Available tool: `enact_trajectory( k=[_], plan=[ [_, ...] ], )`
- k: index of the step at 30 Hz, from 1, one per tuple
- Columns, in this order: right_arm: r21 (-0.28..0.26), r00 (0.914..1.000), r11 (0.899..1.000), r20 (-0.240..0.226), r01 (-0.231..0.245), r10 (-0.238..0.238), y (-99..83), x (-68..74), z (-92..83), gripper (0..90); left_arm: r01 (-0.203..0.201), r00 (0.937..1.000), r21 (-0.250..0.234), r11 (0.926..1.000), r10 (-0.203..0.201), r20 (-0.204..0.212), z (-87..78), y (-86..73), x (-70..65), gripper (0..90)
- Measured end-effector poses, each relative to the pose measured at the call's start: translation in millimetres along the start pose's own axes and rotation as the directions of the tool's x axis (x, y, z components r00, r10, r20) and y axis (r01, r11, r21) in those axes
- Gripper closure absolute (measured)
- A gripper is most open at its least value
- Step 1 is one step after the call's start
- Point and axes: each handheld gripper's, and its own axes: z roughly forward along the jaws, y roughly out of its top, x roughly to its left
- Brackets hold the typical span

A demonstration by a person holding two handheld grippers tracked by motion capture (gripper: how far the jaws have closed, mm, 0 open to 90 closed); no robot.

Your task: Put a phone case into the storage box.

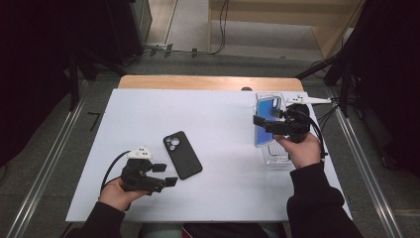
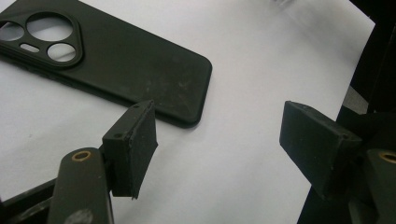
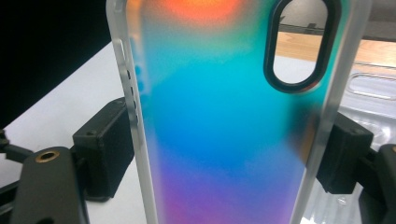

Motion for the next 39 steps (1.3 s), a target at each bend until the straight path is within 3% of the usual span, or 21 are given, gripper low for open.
enact_trajectory(
  k=[4,15,21,27,36,39],
  plan=[
    [-0.005,0.9993,1.0,0.038,0.004,-0.004,3.1,-5.6,-1.7,17.3,0.001,1.0,-0.002,1.0,-0.001,0.001,-0.3,-0.4,1.0,27.8],
    [-0.039,0.9948,0.999,0.094,-0.035,0.039,11.3,-28.4,-5.0,17.2,0.002,1.0,-0.002,1.0,-0.002,-0.002,0.4,-0.7,-0.4,27.8],
    [-0.055,0.9886,0.998,0.142,-0.042,0.049,21.3,-38.1,-2.2,17.2,0.003,1.0,-0.001,1.0,-0.003,-0.001,0.7,-0.9,-0.4,27.8],
    [-0.069,0.9794,0.995,0.186,-0.066,0.078,33.4,-56.0,4.4,17.2,0.021,0.9998,-0.024,0.9995,-0.021,0.003,-0.4,-0.6,0.3,27.8],
    [-0.074,0.9717,0.995,0.223,-0.063,0.078,42.7,-68.7,24.8,17.2,0.014,0.9999,-0.004,0.9999,-0.014,-0.007,0.7,-1.6,2.2,27.8],
    [-0.069,0.9705,0.994,0.222,-0.082,0.095,43.2,-72.1,33.5,17.2,0.015,0.9998,0.0,0.9999,-0.015,-0.009,1.4,-1.9,2.8,27.8]
  ],
)
